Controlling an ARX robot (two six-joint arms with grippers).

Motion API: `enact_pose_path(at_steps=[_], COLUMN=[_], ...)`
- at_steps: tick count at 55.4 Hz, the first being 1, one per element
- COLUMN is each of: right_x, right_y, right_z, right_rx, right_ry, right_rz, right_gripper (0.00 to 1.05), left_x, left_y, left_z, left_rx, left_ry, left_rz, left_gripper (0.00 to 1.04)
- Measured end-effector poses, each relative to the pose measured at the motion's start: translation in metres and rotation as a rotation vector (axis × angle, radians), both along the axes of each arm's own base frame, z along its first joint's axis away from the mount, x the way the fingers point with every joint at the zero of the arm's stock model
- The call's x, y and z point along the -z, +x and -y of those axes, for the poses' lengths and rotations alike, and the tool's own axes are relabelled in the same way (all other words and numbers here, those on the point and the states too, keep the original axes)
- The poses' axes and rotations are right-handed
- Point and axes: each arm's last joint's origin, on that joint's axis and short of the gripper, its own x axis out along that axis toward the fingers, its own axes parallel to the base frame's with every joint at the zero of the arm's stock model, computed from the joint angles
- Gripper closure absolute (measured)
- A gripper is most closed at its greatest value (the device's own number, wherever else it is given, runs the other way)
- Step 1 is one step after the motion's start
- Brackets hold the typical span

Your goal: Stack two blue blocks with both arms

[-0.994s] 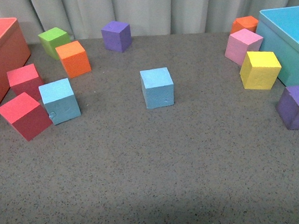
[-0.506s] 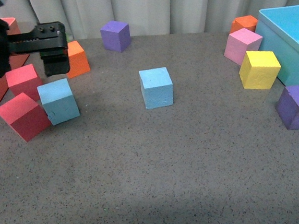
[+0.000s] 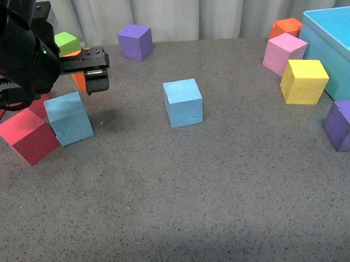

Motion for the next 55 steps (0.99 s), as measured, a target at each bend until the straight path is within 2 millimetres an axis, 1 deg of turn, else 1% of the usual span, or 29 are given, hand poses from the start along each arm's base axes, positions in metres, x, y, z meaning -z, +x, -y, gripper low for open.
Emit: enact_pose_path(at_steps=[17, 23, 31, 42, 55], right_x=[0.0, 0.0, 0.0, 0.0, 0.0], right_y=[0.0, 0.0, 0.0, 0.0, 0.0], right_z=[0.0, 0.0, 0.0, 0.0, 0.0], right_rx=[0.0, 0.0, 0.0, 0.0, 0.0], right_ry=[0.0, 0.0, 0.0, 0.0, 0.0], right_rz=[0.0, 0.0, 0.0, 0.0, 0.0], right_gripper=[0.1, 0.1, 0.1, 0.1, 0.1], left_x=[0.011, 0.013, 0.013, 0.017, 0.022], left_y=[0.011, 0.017, 0.019, 0.018, 0.02], left_z=[-0.001, -0.006, -0.011, -0.011, -0.005], left_rx=[-0.051, -0.103, -0.139, -0.145, -0.1], left_ry=[0.011, 0.0, -0.01, 0.003, 0.04], left_rz=[-0.031, -0.03, -0.036, -0.059, -0.076], left_gripper=[0.07, 0.07, 0.07, 0.07, 0.07])
